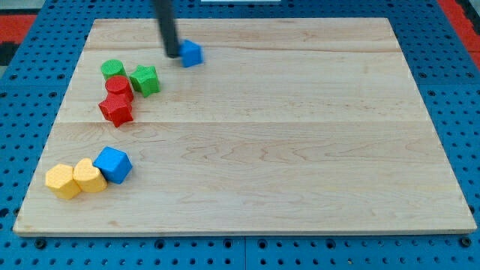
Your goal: Push blue triangle into blue cube
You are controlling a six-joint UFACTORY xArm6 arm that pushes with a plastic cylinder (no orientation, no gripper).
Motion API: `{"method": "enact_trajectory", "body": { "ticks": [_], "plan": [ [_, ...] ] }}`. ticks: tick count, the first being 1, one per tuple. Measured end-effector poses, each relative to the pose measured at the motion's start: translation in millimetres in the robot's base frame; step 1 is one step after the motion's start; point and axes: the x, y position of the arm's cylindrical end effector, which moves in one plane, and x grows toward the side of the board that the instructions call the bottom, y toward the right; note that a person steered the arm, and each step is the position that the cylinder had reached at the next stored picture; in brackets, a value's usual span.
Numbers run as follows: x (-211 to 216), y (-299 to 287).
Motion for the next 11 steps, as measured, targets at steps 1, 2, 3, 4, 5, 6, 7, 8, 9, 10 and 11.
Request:
{"method": "enact_trajectory", "body": {
  "ticks": [1, 2, 3, 4, 5, 6, 7, 8, 9, 10, 11],
  "plan": [
    [-12, 73],
    [-45, 82],
    [-43, 121],
    [30, 112],
    [86, 99],
    [51, 129],
    [30, 163],
    [15, 94],
    [65, 49],
    [92, 2],
    [78, -4]
  ]
}}
